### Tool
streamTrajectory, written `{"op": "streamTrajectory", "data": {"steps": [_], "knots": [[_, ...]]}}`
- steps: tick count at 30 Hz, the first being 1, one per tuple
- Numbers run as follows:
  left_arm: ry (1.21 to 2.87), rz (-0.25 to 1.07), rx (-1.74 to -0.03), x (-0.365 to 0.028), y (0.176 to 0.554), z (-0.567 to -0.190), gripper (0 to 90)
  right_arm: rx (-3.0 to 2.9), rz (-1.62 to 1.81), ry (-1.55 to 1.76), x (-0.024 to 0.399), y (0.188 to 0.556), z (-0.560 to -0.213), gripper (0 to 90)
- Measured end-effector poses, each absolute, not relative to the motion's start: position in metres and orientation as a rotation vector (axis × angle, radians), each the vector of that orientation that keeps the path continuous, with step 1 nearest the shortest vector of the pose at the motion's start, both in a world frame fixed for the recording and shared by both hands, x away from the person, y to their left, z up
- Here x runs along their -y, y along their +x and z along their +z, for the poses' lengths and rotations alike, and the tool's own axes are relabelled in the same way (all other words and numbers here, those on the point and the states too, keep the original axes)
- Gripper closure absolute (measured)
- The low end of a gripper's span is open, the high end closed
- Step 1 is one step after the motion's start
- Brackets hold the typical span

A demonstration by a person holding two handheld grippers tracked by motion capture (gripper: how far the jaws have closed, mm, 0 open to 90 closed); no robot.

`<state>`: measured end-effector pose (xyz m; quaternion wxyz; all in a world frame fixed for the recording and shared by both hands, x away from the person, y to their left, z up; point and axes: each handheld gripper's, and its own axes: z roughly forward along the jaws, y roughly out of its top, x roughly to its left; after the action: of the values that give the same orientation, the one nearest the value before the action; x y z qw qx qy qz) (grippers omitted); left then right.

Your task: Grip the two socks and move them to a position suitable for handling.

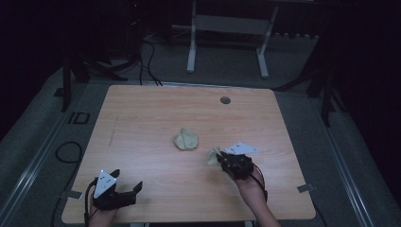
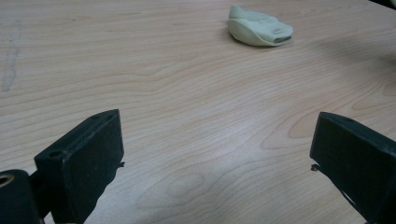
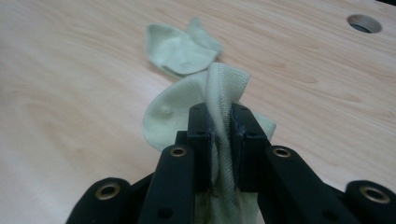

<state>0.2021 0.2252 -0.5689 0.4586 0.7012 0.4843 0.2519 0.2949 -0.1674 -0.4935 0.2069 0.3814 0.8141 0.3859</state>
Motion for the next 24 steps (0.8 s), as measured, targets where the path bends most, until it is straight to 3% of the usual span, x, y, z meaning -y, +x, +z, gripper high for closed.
{"op": "streamTrajectory", "data": {"steps": [13,24], "knots": [[1.725,0.595,-1.192,-0.224,0.203,-0.569,3.0,-2.29,1.113,0.978,0.154,0.235,-0.5,79.7],[1.729,0.582,-1.18,-0.221,0.202,-0.569,2.9,-2.338,1.071,0.977,0.136,0.245,-0.541,79.3]]}}
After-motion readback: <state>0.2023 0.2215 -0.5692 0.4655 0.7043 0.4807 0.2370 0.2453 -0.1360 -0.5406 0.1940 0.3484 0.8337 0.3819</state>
